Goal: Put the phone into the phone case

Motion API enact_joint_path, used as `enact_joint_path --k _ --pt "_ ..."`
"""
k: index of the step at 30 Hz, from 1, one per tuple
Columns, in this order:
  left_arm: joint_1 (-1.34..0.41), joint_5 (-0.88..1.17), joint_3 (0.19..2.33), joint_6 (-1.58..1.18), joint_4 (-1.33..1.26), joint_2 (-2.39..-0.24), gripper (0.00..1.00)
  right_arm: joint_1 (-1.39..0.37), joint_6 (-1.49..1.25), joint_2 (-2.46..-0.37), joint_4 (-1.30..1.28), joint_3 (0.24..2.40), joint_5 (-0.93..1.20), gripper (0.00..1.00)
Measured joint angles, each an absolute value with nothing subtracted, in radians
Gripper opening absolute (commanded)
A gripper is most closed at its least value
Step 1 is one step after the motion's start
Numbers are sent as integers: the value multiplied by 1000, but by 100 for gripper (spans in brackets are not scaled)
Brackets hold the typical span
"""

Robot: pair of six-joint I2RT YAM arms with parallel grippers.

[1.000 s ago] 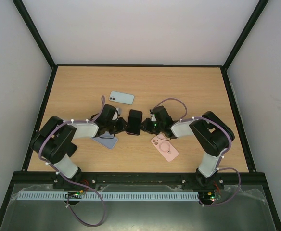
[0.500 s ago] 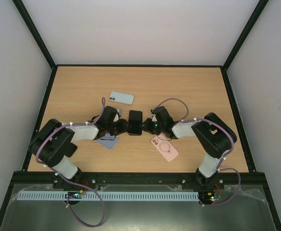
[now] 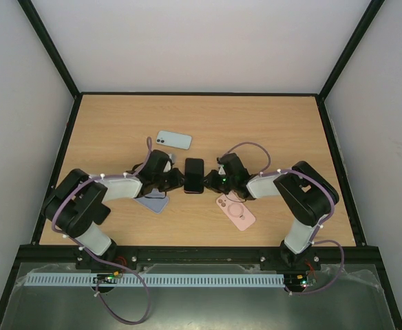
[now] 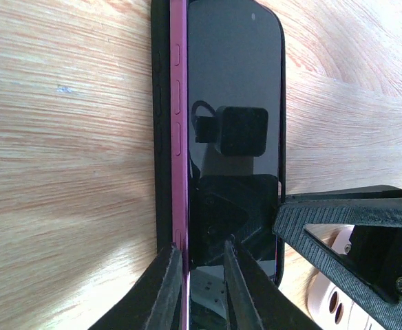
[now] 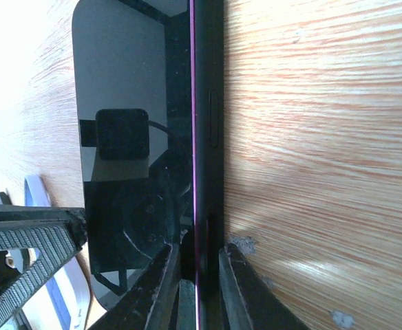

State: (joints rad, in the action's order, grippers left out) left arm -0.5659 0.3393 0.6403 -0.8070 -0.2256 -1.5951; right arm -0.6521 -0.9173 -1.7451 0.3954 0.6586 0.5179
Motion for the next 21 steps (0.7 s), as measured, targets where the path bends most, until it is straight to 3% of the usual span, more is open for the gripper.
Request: enact_joint_path --k 11,18,21 --pt "-601 305 632 -853 -245 -1604 17 -652 -946 -1745 431 640 519 17" --pt "-613 297 633 -857 -232 -1587 29 -639 -917 -1723 395 640 506 21" --pt "-599 294 639 -844 -210 -1569 30 -608 -900 -1715 384 645 512 23"
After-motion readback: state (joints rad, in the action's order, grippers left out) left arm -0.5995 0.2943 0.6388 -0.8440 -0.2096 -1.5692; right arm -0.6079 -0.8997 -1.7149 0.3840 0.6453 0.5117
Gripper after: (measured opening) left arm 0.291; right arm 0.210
